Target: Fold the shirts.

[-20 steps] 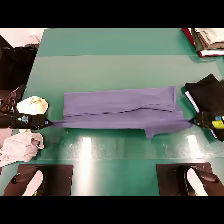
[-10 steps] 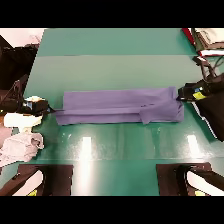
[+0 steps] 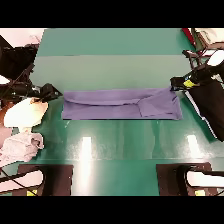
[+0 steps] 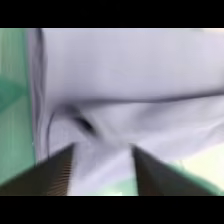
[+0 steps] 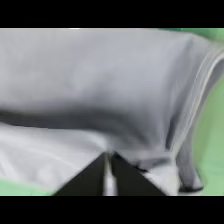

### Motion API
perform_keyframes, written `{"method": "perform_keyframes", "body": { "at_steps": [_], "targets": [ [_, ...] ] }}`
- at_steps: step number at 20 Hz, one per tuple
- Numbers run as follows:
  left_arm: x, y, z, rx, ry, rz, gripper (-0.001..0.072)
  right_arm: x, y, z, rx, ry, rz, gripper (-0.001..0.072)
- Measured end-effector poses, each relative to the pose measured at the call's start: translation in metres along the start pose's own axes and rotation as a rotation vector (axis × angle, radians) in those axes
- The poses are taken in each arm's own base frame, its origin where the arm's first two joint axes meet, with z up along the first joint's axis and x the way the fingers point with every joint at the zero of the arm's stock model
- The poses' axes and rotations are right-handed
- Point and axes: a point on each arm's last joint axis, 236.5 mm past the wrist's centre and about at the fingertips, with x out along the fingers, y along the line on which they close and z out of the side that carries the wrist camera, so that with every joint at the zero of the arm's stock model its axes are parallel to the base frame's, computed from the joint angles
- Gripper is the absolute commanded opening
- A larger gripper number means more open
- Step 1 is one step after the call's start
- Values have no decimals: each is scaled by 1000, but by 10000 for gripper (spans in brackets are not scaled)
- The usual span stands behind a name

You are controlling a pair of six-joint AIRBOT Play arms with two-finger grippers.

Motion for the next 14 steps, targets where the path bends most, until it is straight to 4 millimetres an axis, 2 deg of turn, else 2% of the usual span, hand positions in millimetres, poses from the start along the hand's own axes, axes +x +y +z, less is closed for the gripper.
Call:
{"method": "perform_keyframes", "body": {
  "at_steps": [1, 3, 4, 5, 6, 8, 12, 14],
  "targets": [
    [0, -1, 8, -9, -20, -2, 470, 2, -3, 4, 19, -6, 8, 490],
    [-3, -5, 22, -14, -52, -7, 468, 1, -6, 11, 72, -23, 58, 490],
    [-6, -8, 28, -10, -62, -13, 336, -1, -10, 12, 101, -27, 84, 490],
    [-9, -13, 31, -5, -62, -21, 20, -4, -15, 11, 123, -22, 113, 490],
    [-11, -17, 31, -1, -51, -30, 24, -7, -20, 7, 145, -9, 143, 498],
    [-13, -25, 22, 15, -4, -50, 24, -9, -36, -6, 183, 26, 182, 677],
    [-1, -55, -2, 86, 95, -88, 24, 3, -67, -44, 268, 96, 261, 673],
    [10, -76, -16, 139, 139, -106, 24, 11, -77, -54, 303, 85, 309, 671]
  ]
}}
